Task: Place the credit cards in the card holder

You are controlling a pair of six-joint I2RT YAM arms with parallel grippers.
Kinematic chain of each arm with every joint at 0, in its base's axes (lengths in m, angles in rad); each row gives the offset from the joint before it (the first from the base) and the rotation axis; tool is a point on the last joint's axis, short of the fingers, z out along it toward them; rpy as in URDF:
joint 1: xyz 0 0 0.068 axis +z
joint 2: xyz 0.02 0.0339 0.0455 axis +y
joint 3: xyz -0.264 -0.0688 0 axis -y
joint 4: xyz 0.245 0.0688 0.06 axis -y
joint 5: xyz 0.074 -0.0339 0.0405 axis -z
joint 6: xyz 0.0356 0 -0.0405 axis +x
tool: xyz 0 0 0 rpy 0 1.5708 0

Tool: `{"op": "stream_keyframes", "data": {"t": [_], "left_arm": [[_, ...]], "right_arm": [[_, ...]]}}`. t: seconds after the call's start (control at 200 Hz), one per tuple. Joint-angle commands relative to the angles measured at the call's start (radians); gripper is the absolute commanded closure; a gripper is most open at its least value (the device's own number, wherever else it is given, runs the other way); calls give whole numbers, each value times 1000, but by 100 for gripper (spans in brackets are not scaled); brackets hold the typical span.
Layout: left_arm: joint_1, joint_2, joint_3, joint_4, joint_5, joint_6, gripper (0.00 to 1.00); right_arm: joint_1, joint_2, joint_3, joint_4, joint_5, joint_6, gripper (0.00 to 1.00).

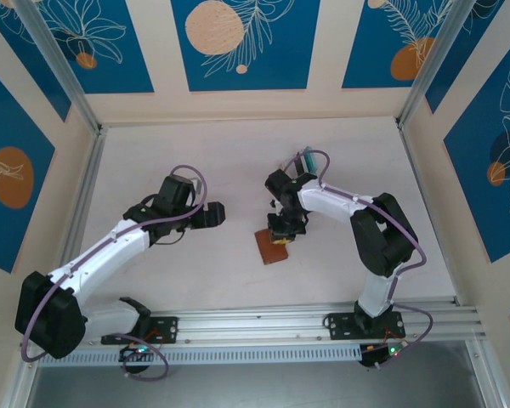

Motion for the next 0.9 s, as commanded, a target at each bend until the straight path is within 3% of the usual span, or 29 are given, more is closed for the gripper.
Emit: {"op": "stream_keyframes", "data": {"t": [0.0, 0.89], "left_arm": [[10, 8, -17, 20, 22, -13, 6], [11, 21, -27, 35, 31, -16, 6]], "right_arm": [[5, 13, 33, -23, 8, -13, 84], [21, 81, 55, -15, -22, -15, 85]]}}
